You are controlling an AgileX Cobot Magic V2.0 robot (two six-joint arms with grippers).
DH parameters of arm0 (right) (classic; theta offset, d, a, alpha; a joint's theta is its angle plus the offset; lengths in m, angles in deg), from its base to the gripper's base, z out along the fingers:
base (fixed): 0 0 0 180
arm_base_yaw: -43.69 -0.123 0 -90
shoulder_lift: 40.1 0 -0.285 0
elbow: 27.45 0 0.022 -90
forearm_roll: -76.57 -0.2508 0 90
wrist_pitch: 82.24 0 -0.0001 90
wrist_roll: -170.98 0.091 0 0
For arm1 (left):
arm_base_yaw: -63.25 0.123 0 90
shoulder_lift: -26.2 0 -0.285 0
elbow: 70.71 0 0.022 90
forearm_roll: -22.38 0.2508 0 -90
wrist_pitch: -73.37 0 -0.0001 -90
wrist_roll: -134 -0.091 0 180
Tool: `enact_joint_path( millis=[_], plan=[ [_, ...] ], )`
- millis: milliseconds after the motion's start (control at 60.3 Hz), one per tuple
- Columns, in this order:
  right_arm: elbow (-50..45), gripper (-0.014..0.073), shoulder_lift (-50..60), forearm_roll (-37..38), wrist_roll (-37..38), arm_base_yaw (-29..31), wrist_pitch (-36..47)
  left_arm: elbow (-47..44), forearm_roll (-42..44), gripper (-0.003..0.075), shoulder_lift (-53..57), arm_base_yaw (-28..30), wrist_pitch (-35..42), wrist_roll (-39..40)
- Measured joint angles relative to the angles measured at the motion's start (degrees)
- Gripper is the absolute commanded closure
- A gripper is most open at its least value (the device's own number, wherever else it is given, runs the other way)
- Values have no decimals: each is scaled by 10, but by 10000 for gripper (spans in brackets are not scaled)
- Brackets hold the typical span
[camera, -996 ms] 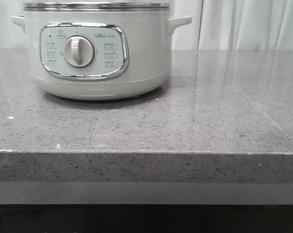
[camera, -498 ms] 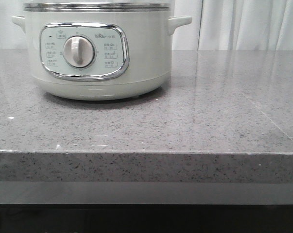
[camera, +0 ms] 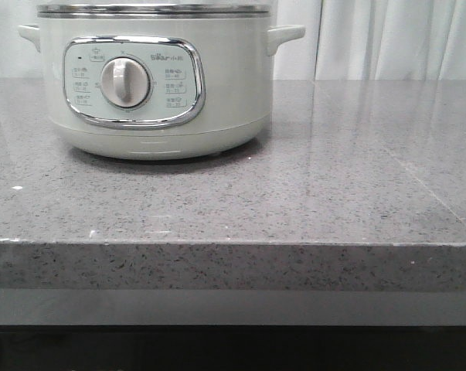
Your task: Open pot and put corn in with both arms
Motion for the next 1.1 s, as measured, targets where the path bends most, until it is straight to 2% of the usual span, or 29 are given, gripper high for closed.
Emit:
enact_joint_path(
  millis=[183, 315, 531, 780, 962, 1095],
  plan=[
    [-14, 713, 4, 2, 0, 2, 9, 0, 0, 741, 0, 0, 0, 0],
    [-73, 713, 42, 9, -2, 55, 49, 0, 0, 741, 0, 0, 0, 0],
    [-241, 713, 175, 15, -2, 172, 191, 0, 0, 741, 0, 0, 0, 0],
    [-477, 713, 348, 15, -2, 240, 364, 0, 0, 741, 0, 0, 0, 0],
    [-580, 713, 441, 15, -2, 263, 415, 0, 0, 741, 0, 0, 0, 0],
    [-605, 713, 483, 15, -2, 271, 416, 0, 0, 741, 0, 0, 0, 0]
  ],
)
